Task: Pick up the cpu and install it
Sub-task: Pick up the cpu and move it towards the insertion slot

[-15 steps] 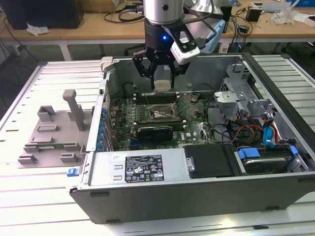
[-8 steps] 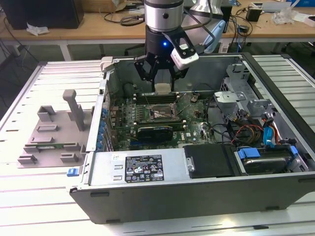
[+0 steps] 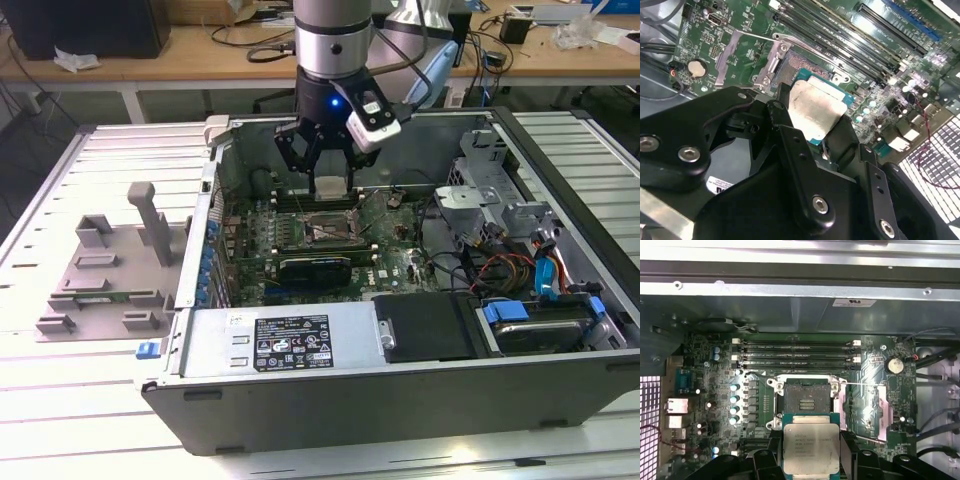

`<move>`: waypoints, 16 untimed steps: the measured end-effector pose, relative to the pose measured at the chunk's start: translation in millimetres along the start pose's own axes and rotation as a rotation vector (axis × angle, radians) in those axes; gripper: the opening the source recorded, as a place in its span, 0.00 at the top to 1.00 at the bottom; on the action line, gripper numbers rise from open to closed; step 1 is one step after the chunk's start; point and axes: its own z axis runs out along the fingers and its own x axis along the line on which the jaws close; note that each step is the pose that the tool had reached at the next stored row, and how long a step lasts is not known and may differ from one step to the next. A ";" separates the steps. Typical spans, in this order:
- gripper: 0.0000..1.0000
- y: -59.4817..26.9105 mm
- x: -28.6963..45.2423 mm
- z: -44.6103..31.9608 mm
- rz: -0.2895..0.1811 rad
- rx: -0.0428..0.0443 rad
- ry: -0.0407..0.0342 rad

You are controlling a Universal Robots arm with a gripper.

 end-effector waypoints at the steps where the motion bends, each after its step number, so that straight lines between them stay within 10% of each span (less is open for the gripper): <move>1: 0.45 0.5 0.0 2.5 0.000 0.0001 0.0000; 16: 0.45 9.2 -0.2 18.3 -0.001 0.0003 0.0012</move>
